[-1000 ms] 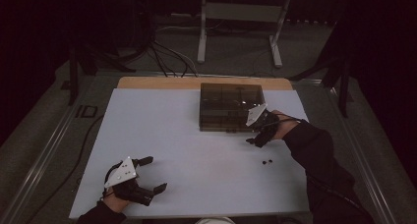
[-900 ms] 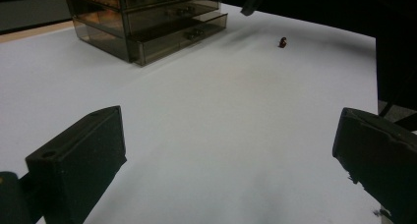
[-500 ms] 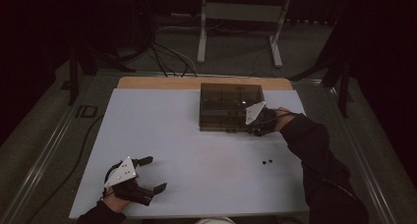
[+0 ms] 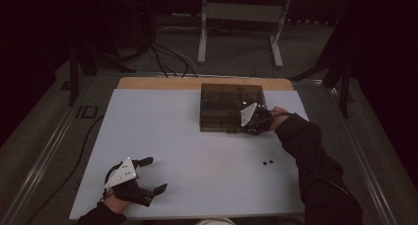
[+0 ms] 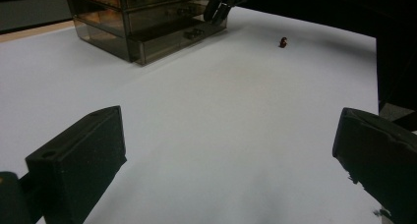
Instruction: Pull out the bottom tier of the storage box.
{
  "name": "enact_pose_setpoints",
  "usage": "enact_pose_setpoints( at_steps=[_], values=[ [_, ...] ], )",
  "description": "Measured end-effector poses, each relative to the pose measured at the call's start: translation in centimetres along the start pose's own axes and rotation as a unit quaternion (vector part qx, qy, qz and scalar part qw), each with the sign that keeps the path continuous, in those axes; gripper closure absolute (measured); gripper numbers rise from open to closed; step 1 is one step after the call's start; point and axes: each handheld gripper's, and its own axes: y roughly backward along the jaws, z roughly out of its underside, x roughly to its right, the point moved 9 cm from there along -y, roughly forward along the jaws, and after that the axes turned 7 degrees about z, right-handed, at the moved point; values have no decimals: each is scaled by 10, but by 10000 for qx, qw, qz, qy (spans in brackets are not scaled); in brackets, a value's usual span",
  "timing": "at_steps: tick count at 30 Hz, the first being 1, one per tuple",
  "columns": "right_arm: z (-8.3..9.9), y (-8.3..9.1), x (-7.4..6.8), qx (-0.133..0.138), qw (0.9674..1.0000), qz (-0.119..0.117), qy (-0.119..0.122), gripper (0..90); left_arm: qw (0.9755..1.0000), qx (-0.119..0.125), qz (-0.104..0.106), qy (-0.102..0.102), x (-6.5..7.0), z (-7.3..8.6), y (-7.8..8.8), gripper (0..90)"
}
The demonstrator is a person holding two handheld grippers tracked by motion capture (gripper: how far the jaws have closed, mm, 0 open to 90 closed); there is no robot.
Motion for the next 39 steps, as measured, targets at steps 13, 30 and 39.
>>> enact_pose_setpoints(
  at_steps=[13, 30, 39],
  values=[
    [0, -9, 1, -126, 9997, -194, 97, 838, 10000, -2, 1, 8, 0, 0, 0, 7],
    [0, -1, -11, -85, 9985, -543, 22, 864, 10000, -15, 13, -2, 0, 0, 0, 8],
    [-1, 4, -22, -40, 9982, -599, -17, 867, 10000, -31, 13, 0, 0, 1, 0, 7]
  ],
)
